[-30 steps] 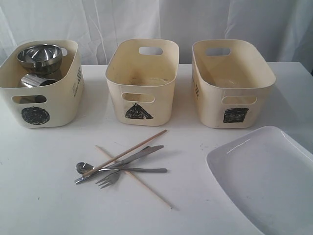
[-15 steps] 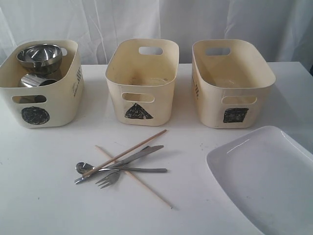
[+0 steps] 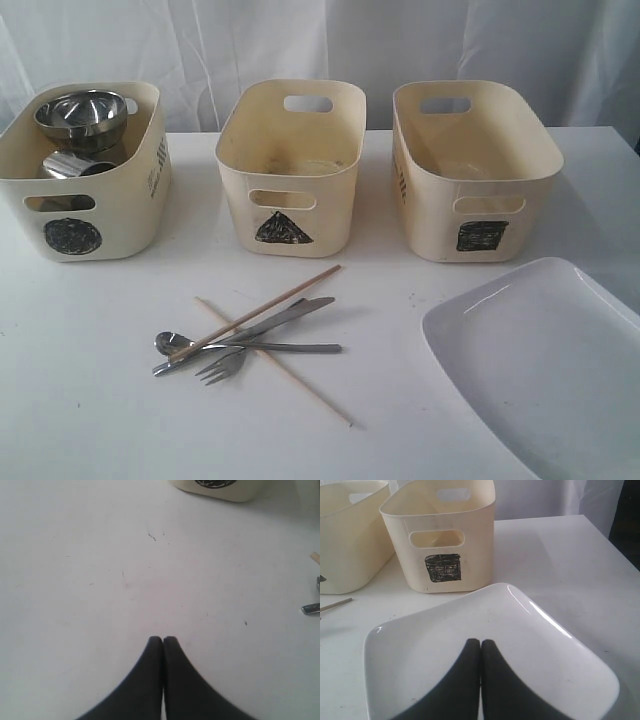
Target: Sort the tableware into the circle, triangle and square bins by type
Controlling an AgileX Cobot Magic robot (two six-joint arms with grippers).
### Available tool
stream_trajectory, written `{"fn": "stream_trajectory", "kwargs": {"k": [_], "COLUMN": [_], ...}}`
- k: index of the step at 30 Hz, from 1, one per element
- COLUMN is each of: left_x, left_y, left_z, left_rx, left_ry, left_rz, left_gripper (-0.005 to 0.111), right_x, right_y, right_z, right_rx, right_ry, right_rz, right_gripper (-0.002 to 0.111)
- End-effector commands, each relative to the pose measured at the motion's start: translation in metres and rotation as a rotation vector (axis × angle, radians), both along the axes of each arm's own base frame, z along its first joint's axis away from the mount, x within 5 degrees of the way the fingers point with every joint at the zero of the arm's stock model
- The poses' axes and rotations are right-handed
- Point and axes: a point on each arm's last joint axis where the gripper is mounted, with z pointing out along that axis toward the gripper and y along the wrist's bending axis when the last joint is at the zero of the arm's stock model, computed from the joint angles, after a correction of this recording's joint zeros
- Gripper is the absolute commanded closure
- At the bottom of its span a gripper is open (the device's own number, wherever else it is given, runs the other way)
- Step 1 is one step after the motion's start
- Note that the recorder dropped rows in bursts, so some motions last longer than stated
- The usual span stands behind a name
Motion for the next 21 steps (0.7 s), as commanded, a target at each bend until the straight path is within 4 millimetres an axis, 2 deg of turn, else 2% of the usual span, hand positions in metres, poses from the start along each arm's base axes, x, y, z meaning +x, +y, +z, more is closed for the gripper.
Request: {"fn": "stream_trajectory", "kwargs": {"k": [1, 7, 12, 14, 18, 21], "left_x": [0.0, 0.006, 0.005, 0.005, 0.004, 0.004], "left_y": [0.0, 0.004, 0.004, 0.003, -0.001, 0.001], "left_z": [-0.005, 0.006, -0.004, -0.004, -0.003, -0.004], "left_rx": [0.024, 0.18, 0.286, 0.278, 0.126, 0.2], "left_ry": [-0.001, -0.137, -0.078, -0.08, -0.088, -0.084], "left_rz": [-0.021, -0.056, -0.147, -0.171, -0.146, -0.173], "left_gripper": [0.107, 0.107, 0.107, 0.107, 0.107, 0.107], "right_x": [0.0, 0.0, 0.0, 0.0, 0.0, 0.0], "right_y": [0.0, 0.0, 0.0, 0.0, 0.0, 0.0], "right_z": [0.0, 0.0, 0.0, 0.0, 0.0, 0.0], "right_rx": [0.0, 0.0, 0.0, 0.0, 0.0, 0.0], "right_ry": [-0.006, -0.006, -0.006, -0.006, -0.006, -0.006], "right_rz": [0.0, 0.0, 0.0, 0.0, 0.0, 0.0], "right_gripper": [0.108, 0.108, 0.108, 0.108, 0.108, 0.108]}}
